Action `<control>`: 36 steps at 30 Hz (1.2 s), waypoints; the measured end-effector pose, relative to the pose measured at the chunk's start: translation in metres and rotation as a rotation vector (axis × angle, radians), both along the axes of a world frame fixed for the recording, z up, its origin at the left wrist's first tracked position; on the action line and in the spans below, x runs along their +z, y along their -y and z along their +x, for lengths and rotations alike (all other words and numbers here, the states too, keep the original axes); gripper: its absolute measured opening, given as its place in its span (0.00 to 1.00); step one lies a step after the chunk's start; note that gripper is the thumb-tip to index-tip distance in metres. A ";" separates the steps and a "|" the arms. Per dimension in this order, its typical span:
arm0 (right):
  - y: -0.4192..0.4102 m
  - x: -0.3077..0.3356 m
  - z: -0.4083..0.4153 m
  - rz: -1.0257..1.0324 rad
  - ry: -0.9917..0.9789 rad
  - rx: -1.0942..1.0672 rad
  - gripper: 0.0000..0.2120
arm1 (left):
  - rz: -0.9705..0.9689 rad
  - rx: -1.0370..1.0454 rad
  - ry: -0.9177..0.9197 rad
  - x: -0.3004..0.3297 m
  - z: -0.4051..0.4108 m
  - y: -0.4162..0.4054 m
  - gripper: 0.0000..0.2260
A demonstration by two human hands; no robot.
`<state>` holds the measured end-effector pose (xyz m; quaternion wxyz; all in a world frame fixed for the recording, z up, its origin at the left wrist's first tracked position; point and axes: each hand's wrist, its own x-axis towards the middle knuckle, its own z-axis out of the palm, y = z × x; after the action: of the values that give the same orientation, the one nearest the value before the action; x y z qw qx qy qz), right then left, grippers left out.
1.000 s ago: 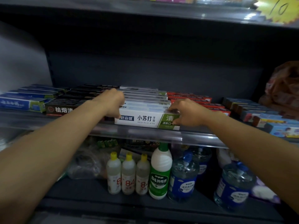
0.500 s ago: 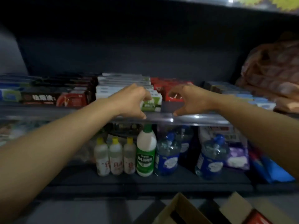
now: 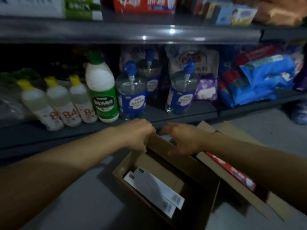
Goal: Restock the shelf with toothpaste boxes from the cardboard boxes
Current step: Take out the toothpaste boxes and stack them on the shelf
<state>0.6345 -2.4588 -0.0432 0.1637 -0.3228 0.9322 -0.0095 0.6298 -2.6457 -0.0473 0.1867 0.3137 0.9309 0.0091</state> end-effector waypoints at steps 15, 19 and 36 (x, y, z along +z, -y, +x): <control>-0.037 -0.208 0.084 0.225 0.498 -0.302 0.31 | 0.023 -0.077 0.240 -0.129 0.008 -0.018 0.24; -0.035 -0.219 0.088 0.231 0.516 -0.330 0.33 | 0.032 -0.079 0.231 -0.133 0.005 -0.023 0.24; -0.035 -0.108 0.022 -0.054 0.501 -0.364 0.17 | 0.033 0.015 0.101 -0.075 -0.017 0.010 0.19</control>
<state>0.6566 -2.4236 -0.1516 0.3754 -0.1424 0.9047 -0.1426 0.6133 -2.6558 -0.1227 0.2281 0.3091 0.9223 0.0418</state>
